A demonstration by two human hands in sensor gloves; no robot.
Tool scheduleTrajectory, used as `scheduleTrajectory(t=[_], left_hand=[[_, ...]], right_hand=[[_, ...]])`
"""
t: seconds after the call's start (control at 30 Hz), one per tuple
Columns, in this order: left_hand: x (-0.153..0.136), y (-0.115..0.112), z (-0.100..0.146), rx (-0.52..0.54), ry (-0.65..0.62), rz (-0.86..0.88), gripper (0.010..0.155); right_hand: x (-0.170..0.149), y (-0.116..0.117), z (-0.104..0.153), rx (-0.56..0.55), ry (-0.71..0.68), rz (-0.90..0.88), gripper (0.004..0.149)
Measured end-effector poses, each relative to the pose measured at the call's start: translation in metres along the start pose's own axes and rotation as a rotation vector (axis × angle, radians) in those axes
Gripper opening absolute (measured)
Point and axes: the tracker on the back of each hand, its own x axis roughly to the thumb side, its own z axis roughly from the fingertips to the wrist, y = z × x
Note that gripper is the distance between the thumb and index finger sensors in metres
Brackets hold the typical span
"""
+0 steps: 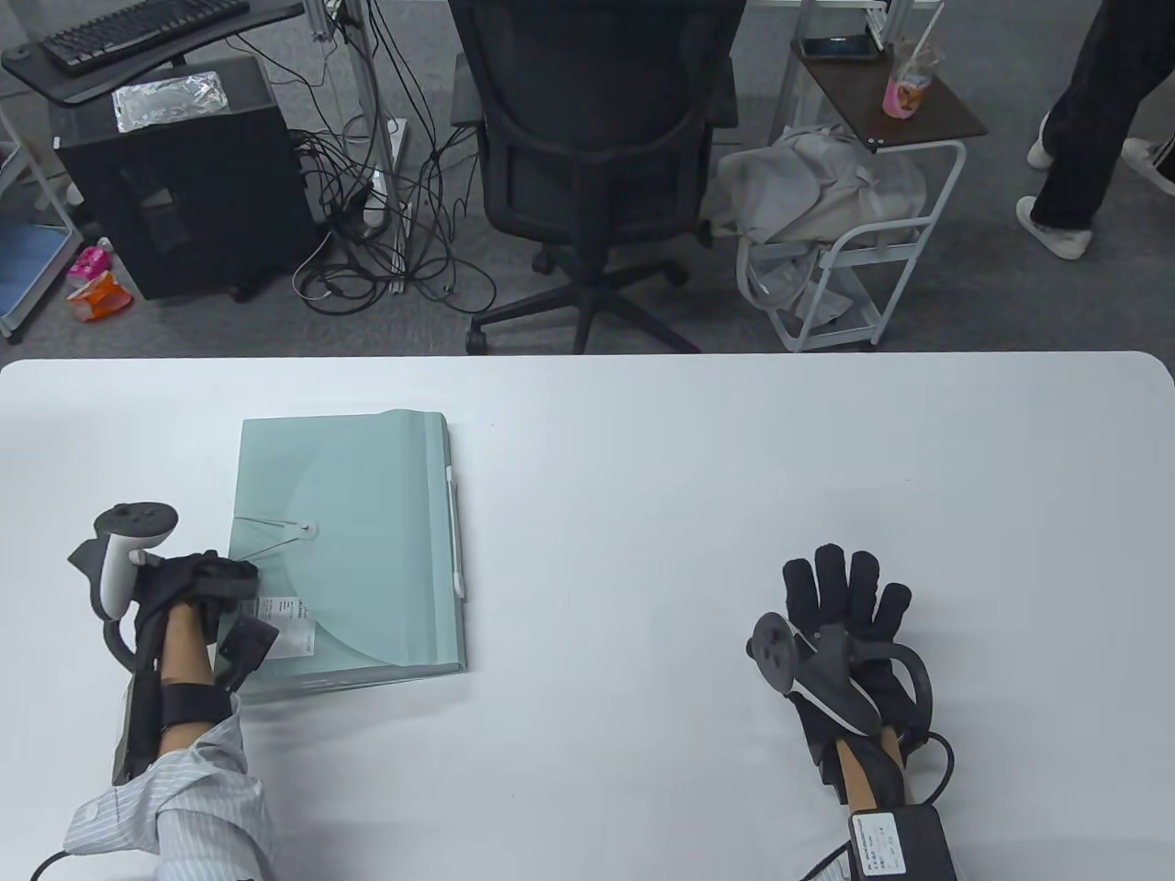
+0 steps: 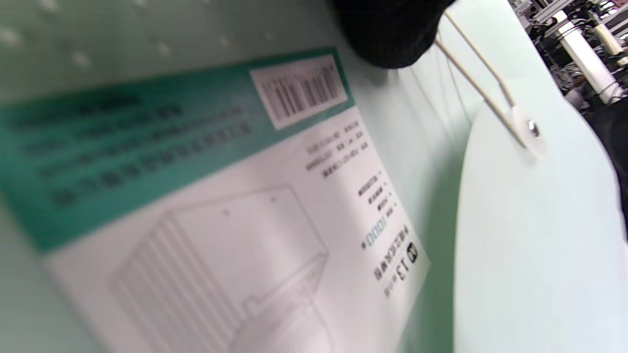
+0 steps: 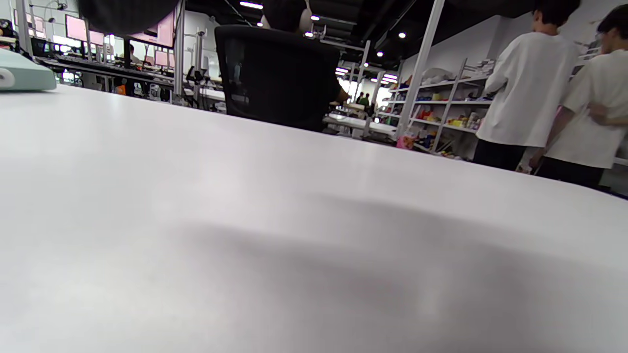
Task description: Pull documents from accordion folder and sort
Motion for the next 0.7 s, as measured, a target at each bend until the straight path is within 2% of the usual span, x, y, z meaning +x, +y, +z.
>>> scheduleTrajectory(t=[0.13, 0.2, 0.27, 0.33, 0.4, 0.5, 0.57, 0.7], left_hand=[[-0.018, -0.006, 0.0, -0.082, -0.029, 0.103, 0.049], [-0.023, -0.006, 0.002, -0.11, -0.059, 0.189, 0.062], [-0.026, -0.007, 0.004, -0.158, -0.078, 0.251, 0.084], [-0.031, -0.009, 0.006, -0.16, -0.092, 0.31, 0.087], [-0.034, -0.013, 0.007, -0.172, -0.094, 0.391, 0.08], [-0.037, -0.019, 0.008, -0.199, -0.09, 0.384, 0.06], [-0.04, -0.023, 0.008, -0.198, -0.083, 0.386, 0.056], [-0.042, -0.029, 0.016, -0.226, -0.118, 0.512, 0.055]], right_hand=[[0.0, 0.001, 0.0, 0.002, 0.003, -0.004, 0.087], [-0.001, 0.001, 0.0, 0.007, 0.006, -0.007, 0.087], [-0.001, 0.001, 0.001, 0.009, 0.008, -0.007, 0.087], [-0.001, 0.001, 0.001, 0.01, 0.01, -0.007, 0.087], [-0.002, 0.002, 0.001, 0.011, 0.011, -0.012, 0.086], [-0.003, 0.002, 0.001, 0.012, 0.011, -0.017, 0.086], [-0.003, 0.003, 0.0, 0.015, 0.011, -0.019, 0.086], [-0.004, 0.003, 0.0, 0.022, 0.011, -0.024, 0.086]])
